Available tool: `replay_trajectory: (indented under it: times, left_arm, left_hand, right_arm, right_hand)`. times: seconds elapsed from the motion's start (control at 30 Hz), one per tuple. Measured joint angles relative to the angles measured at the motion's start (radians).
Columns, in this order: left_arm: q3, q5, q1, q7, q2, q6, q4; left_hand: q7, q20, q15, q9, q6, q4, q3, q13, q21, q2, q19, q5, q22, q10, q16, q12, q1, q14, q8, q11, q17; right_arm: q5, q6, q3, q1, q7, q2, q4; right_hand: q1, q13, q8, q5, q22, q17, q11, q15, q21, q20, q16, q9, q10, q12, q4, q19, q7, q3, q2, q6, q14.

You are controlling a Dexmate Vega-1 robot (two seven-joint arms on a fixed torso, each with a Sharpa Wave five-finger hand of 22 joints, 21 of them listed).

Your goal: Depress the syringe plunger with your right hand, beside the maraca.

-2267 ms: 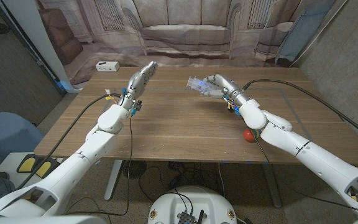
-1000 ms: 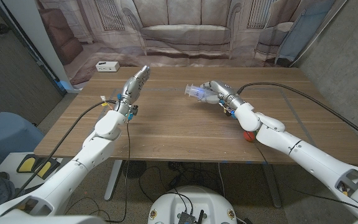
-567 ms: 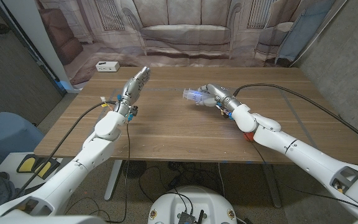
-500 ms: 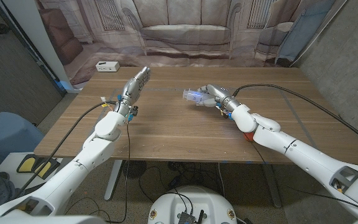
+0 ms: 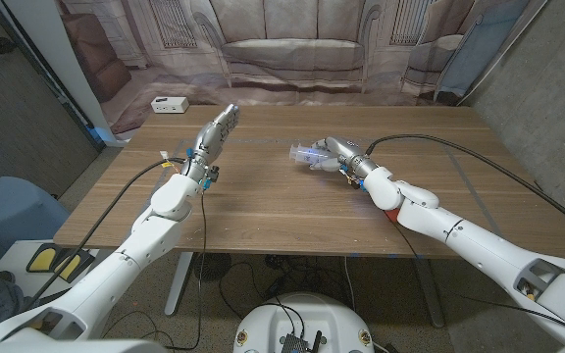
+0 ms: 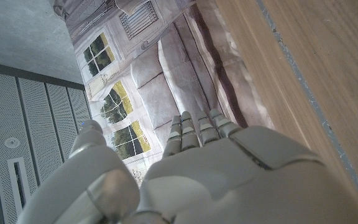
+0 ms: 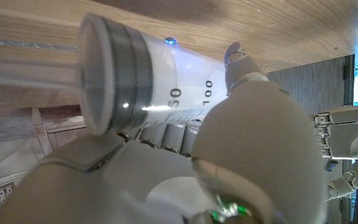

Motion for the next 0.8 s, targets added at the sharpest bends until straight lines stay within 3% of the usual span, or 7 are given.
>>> replay_trajectory:
  times: [0.8]
  left_arm:
    - [0.001, -0.005, -0.005, -0.005, -0.004, 0.000, 0.008]
  left_hand:
    - [0.000, 0.003, -0.004, 0.000, 0.000, 0.000, 0.000, 0.000, -0.007, 0.000, -0.025, 0.000, 0.000, -0.004, 0.000, 0.000, 0.000, -0.004, 0.000, -0.004, 0.000]
  right_arm:
    - [0.025, 0.019, -0.027, 0.026, 0.002, 0.021, 0.083]
  right_hand:
    - [0.000, 0.000, -0.011, 0.003, 0.000, 0.007, -0.021, 0.006, 0.000, 0.011, -0.008, -0.005, -0.022, 0.000, 0.006, -0.022, -0.025, -0.006, 0.000, -0.011, -0.027]
